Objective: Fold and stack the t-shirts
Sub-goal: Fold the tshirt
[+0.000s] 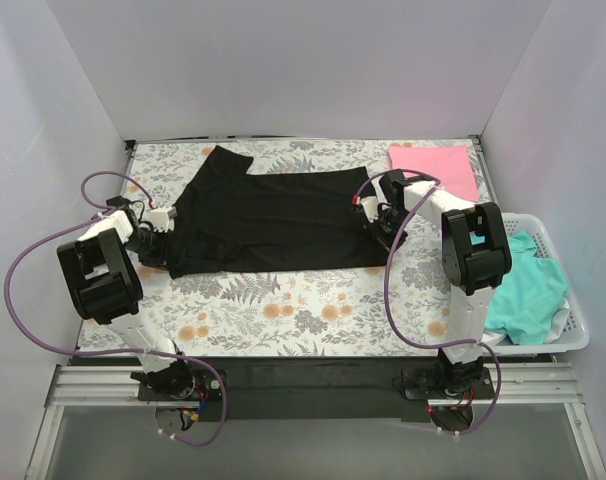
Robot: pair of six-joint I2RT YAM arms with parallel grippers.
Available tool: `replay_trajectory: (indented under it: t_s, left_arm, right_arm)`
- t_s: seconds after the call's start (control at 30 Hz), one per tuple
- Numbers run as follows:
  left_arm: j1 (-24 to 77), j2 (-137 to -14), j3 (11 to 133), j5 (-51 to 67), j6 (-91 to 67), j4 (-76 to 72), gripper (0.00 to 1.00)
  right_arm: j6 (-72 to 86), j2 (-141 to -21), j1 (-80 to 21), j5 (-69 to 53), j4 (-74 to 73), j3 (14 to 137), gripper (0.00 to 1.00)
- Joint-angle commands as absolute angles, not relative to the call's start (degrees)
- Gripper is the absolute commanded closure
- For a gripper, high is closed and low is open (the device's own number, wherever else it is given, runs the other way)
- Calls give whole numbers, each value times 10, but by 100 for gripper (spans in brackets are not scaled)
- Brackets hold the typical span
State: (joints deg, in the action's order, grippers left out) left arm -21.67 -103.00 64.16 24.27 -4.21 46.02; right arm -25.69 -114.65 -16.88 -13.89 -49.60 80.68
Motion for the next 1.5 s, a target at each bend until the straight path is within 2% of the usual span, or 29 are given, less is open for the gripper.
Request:
replay_trajectory:
  t_s: [0.0, 0.03, 0.43, 0.47, 0.5, 0.53, 0.57, 0.6, 0.63, 0.7, 0.87, 1.2, 1.47]
  left_arm:
    - [-221, -1029, 633, 213, -40, 474, 97]
    - [-221, -1019, 630, 208, -40, 476, 100]
    - [-226, -932, 606, 170, -3, 505, 100]
    - [-226, -932, 613, 173, -2, 505, 97]
    - [-226, -936, 619, 183, -2, 509, 86]
    - [-227, -939, 624, 200, -2, 524, 67]
    - [-225, -940, 638, 213, -2, 530, 61]
    - [-226, -936, 645, 221, 14, 537, 59]
    - [-226, -933, 654, 240, 15, 549, 55]
    - [-226, -926, 678, 250, 14, 558, 53]
    - [-207, -911, 695, 285, -12, 580, 53]
    - [-151, -947, 646, 273, -111, 504, 56]
    - [-134, -984, 644, 230, -132, 484, 57]
  right_arm:
    - [-263, -1142, -170, -138, -504, 777, 99]
    - [-265, -1138, -170, -137, -505, 773, 99]
    - [-296, -1053, -178, -114, -523, 690, 99]
    - [-294, -1053, -179, -121, -523, 690, 99]
    - [-291, -1056, -179, -126, -524, 693, 96]
    - [-289, -1057, -181, -132, -525, 700, 88]
    - [-287, -1057, -185, -149, -535, 705, 80]
    - [-284, -1056, -184, -156, -540, 708, 65]
    - [-281, -1051, -185, -162, -545, 714, 60]
    - [-277, -1042, -185, -166, -557, 726, 53]
    - [-268, -1006, -185, -166, -564, 749, 52]
    - [-261, -1010, -188, -161, -560, 760, 64]
    - [-261, -1026, -188, -164, -547, 748, 67]
